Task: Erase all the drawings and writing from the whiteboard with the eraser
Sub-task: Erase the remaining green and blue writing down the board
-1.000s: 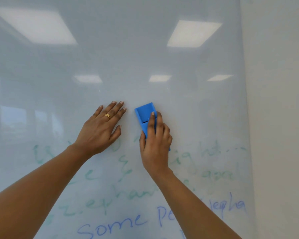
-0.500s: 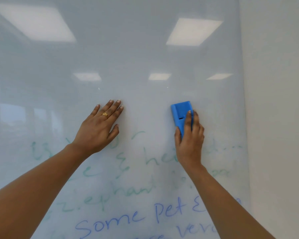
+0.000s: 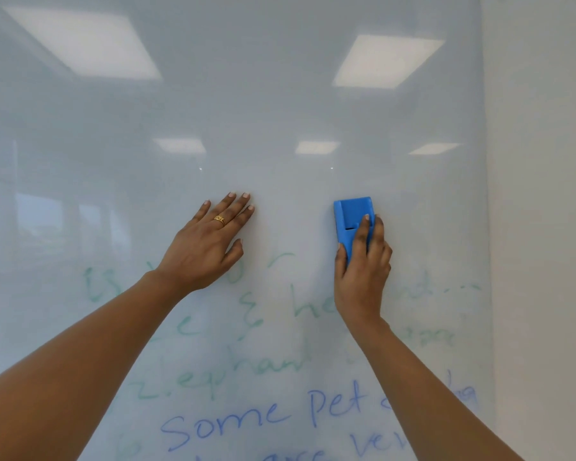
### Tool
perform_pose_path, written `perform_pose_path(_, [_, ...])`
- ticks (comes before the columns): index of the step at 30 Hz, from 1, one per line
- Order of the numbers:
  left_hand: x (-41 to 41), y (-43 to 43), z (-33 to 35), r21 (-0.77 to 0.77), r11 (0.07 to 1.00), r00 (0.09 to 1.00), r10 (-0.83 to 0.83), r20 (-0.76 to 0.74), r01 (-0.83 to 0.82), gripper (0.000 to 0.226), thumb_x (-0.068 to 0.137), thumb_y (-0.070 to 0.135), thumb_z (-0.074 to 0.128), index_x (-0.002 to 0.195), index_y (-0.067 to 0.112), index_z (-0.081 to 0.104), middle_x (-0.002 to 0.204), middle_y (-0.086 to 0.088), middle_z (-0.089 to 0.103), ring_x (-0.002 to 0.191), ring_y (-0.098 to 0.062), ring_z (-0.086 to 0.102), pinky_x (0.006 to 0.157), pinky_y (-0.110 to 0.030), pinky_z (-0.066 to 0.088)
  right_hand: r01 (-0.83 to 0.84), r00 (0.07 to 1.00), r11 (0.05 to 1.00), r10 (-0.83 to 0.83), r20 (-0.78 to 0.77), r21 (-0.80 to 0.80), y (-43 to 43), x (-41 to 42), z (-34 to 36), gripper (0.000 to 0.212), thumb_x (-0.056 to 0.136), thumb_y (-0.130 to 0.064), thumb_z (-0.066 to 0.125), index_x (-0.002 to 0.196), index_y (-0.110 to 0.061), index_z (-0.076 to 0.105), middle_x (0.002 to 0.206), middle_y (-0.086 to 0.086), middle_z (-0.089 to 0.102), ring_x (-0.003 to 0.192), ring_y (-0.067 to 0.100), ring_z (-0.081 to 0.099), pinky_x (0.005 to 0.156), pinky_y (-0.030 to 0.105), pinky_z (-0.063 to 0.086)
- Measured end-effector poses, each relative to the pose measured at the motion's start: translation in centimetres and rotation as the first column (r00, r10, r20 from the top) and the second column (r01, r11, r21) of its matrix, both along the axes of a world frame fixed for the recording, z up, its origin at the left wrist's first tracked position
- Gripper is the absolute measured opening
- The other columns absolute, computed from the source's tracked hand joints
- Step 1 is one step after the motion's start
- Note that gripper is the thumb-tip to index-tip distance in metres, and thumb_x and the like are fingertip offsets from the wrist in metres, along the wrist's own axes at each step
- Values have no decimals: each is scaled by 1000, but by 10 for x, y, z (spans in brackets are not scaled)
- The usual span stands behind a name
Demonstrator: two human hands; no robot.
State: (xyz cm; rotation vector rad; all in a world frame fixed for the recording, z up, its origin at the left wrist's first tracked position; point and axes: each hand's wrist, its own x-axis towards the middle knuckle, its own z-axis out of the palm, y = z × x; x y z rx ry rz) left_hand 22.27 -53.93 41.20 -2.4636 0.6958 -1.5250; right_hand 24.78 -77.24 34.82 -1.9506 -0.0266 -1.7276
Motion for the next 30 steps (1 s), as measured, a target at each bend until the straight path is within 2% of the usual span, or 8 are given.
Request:
perform_pose_path(5, [-4,24,0,42,999,1000,-7,-7,7,61,90,38,20,145,16,31,151,8,15,140,-8,13,115,-25,4,13,1000,986,-10,22,-166,54,-8,-2,54,92,-30,35,139,-3,34,139,20,43,106,28,42,78,41,50])
perform_pose_path(9, [-11,64,-6,-30,999,1000,29,12,-28,58,91,34,26,144,13,34,152,1,26,140,-16,20,113,-25,5,22,1000,979,-22,2,-205,95,-13,-5,53,93,-30,34,140,-5,32,141,18,42,107,26,40,79,38,48])
perform_pose_path(15, [-22,117,-7,-60,995,997,82,17,-81,58,91,34,26,145,13,32,152,0,25,140,-15,18,113,-28,8,12,1000,960,-10,8,-280,148,-18,-5,53,92,-29,33,140,-7,35,143,14,39,109,25,43,82,38,48])
perform_pose_path(21, [-30,158,-17,-104,987,992,126,6,-124,58,90,34,28,145,13,32,152,-2,25,140,-14,16,113,-21,1,-43,999,928,50,7,-371,198,-27,-9,50,91,-28,33,137,-8,39,143,12,36,107,25,42,79,37,47])
perform_pose_path(27, [-39,196,-35,-161,975,989,150,-16,-151,60,90,35,29,146,13,30,154,-1,24,141,-12,14,115,-18,-1,-29,998,832,51,24,-554,194,-26,-9,54,89,-30,36,137,-7,36,144,12,39,109,26,44,80,37,47])
perform_pose_path(30, [-39,207,-45,-186,970,988,152,-30,-155,60,91,36,28,147,14,28,155,1,21,142,-13,14,115,-20,1,-11,998,829,41,40,-558,177,-23,-7,55,89,-31,37,139,-6,34,145,13,37,114,28,43,83,38,46])
